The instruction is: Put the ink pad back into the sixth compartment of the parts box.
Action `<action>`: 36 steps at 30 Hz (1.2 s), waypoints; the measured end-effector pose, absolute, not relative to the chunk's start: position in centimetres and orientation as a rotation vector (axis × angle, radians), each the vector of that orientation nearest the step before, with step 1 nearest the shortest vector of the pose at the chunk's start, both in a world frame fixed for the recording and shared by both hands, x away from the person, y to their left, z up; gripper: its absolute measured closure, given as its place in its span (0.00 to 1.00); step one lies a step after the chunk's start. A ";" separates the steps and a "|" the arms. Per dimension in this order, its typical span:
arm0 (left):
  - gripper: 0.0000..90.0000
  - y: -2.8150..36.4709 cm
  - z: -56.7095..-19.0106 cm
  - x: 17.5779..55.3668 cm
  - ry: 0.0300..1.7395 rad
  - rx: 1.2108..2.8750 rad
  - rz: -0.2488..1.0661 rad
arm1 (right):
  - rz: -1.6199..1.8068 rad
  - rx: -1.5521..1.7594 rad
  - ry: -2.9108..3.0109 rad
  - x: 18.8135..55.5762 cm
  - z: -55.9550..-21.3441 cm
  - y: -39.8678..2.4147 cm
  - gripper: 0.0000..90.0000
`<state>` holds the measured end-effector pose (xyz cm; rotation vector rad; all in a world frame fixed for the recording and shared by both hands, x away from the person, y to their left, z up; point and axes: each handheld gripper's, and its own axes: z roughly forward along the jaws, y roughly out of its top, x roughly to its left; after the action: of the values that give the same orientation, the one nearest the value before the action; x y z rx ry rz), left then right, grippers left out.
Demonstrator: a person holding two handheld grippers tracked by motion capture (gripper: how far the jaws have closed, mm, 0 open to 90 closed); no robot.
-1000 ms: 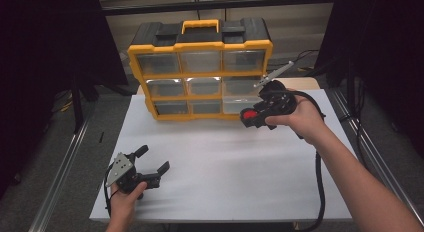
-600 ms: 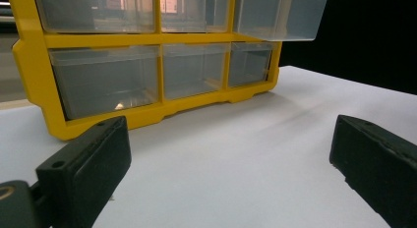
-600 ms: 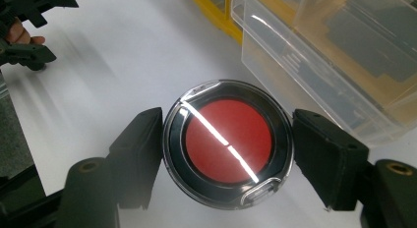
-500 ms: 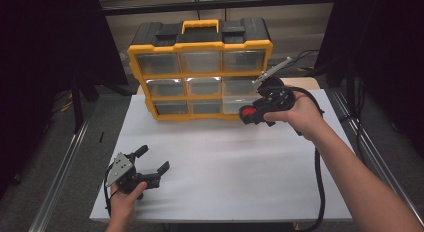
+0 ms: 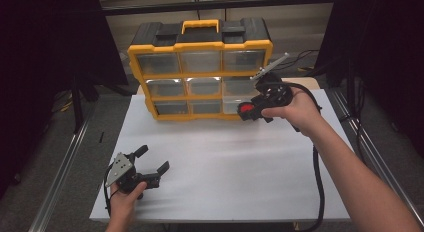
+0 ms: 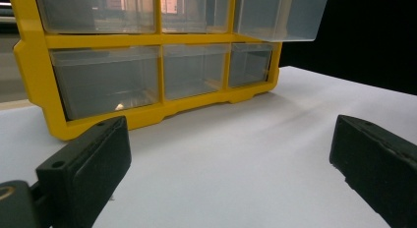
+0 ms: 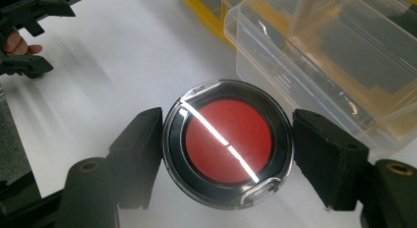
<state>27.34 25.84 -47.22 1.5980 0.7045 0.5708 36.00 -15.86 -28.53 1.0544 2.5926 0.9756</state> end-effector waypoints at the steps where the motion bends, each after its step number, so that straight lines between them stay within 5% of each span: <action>1: 0.02 25.8 -47.2 27.3 0.704 1.598 0.570 | 0.978 1.049 2.592 36.1 -28.5 -15.8 0.33; 36: 0.03 25.5 -47.3 27.3 0.713 1.569 0.552 | 0.939 1.102 2.549 38.1 -27.8 -15.6 0.33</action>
<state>27.31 25.55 -47.28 1.5693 0.7127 0.5523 38.08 -15.58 -27.83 1.1019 2.5487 0.9387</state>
